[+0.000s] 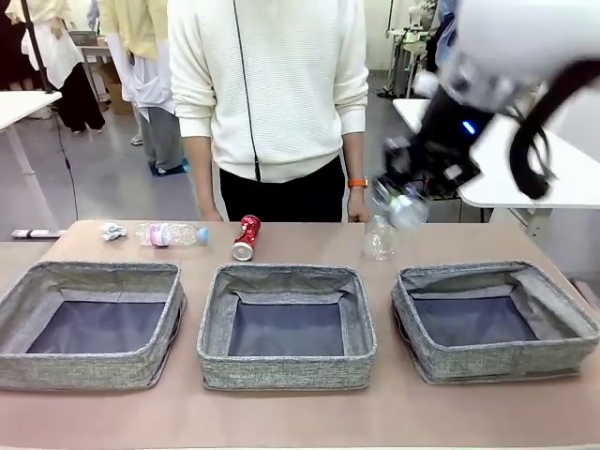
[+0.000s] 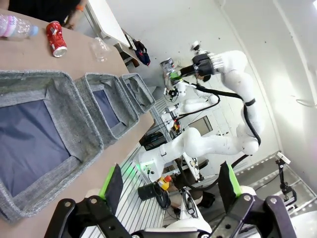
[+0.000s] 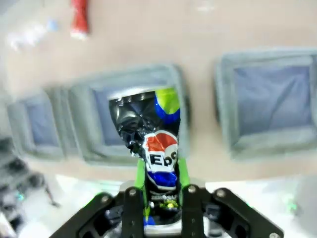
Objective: Sort the waste into the appropriate baskets.
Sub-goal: Pick up the waste item pointed out by the person.
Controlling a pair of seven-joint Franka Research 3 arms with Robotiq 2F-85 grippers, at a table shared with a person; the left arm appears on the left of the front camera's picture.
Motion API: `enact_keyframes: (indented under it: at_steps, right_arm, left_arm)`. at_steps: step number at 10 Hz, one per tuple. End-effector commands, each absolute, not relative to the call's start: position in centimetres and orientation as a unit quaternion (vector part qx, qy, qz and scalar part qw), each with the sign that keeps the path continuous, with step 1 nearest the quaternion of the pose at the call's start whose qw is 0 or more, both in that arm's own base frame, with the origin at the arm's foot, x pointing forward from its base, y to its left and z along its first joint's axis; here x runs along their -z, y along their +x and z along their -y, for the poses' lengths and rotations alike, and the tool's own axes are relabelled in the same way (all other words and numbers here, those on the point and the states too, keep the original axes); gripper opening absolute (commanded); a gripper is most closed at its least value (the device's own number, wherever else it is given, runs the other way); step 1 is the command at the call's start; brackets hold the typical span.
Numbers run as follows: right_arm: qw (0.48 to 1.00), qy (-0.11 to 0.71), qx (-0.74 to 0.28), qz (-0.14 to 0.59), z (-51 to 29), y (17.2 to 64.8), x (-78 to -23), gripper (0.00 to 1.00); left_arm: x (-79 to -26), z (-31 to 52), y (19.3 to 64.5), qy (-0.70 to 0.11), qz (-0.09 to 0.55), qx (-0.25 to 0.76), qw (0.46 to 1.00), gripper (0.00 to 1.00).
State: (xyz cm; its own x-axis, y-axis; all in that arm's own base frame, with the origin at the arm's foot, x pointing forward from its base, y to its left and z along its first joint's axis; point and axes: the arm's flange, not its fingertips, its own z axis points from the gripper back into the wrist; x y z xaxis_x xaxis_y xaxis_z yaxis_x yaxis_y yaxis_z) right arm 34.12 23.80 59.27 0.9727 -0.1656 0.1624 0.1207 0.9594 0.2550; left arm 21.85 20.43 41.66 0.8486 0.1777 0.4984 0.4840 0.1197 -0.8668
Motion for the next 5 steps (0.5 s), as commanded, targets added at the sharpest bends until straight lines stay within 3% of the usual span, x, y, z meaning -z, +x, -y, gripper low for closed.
enact_keyframes:
  at_steps: [1, 5]
  right_arm:
    - [0.980, 0.104, 0.149, 0.086, -30.0, 35.8, -64.5, 0.28]
    - [0.984, 0.085, 0.089, 0.130, -34.0, 32.6, -72.8, 0.28]
  left_arm:
    - [-41.9, -20.3, 21.9, -0.658, 0.262, 0.116, 0.696, 1.00]
    - [-41.9, -20.3, 21.9, -0.658, 0.262, 0.116, 0.696, 1.00]
